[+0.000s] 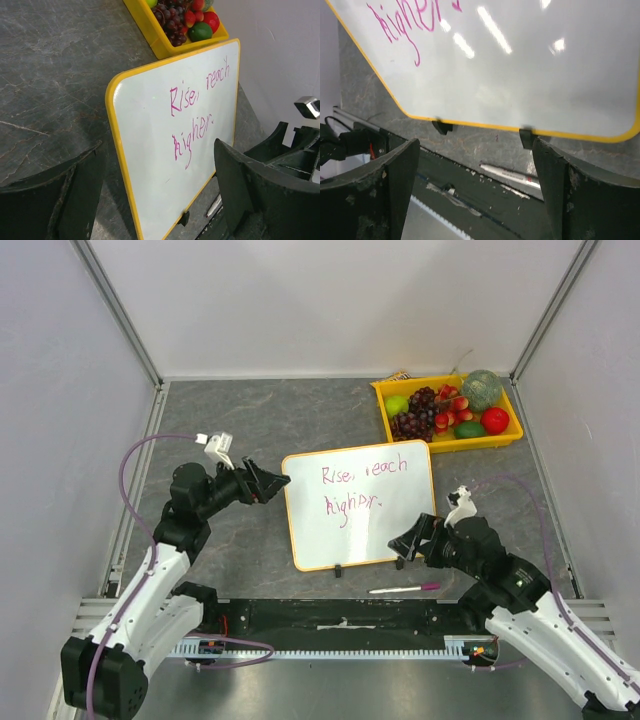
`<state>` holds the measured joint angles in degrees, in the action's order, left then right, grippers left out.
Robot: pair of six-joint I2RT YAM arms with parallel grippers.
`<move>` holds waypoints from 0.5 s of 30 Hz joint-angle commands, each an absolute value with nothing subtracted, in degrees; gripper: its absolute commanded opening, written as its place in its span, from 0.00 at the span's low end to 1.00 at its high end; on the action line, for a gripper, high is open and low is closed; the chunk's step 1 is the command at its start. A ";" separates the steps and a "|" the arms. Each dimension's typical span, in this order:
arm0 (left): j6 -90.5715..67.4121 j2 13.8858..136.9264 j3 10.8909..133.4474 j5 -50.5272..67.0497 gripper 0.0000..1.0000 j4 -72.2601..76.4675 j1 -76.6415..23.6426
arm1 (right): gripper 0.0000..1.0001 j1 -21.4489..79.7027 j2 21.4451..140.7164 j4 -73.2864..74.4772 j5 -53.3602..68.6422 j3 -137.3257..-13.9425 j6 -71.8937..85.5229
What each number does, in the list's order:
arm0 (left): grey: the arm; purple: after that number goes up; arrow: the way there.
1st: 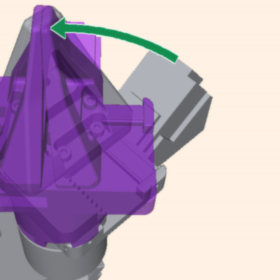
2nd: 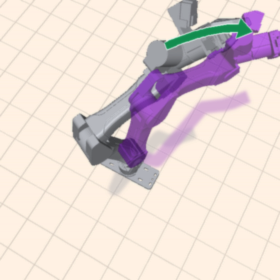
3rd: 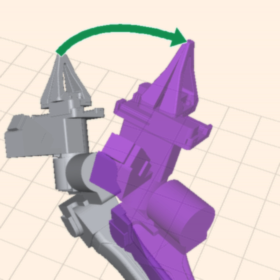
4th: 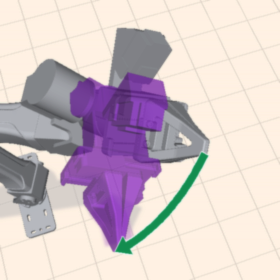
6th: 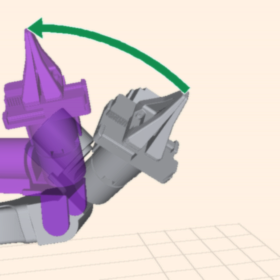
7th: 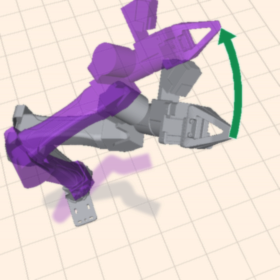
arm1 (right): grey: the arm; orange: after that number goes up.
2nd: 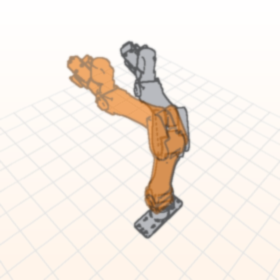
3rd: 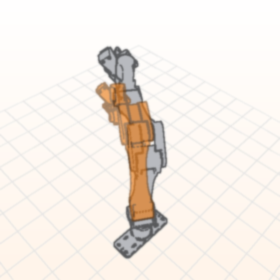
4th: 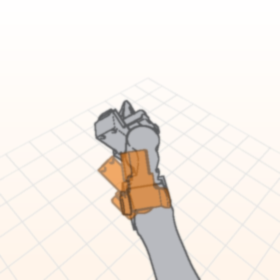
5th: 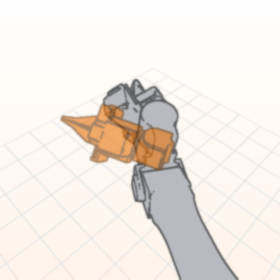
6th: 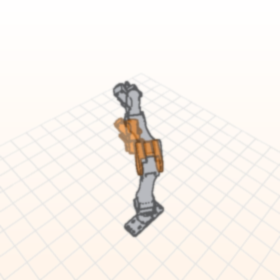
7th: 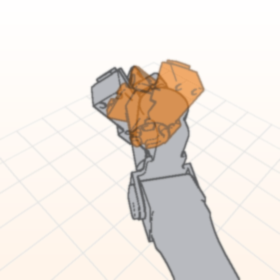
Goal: Write a sentence on the whiteboard
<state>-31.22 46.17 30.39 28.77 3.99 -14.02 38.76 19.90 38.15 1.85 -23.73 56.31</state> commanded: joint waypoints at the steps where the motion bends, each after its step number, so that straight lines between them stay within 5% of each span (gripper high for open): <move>1: -30.24 46.67 33.92 25.58 0.90 1.59 -14.15 | 0.98 38.67 25.03 33.14 -5.09 -29.08 47.57; 15: -28.48 41.31 35.25 12.05 0.90 -9.05 -14.15 | 0.98 38.67 44.56 25.93 -30.30 -47.72 21.71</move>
<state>-30.48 43.11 33.04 18.11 -5.61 -14.00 38.76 43.07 29.67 -17.63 -43.31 30.57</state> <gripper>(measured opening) 0.896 0.982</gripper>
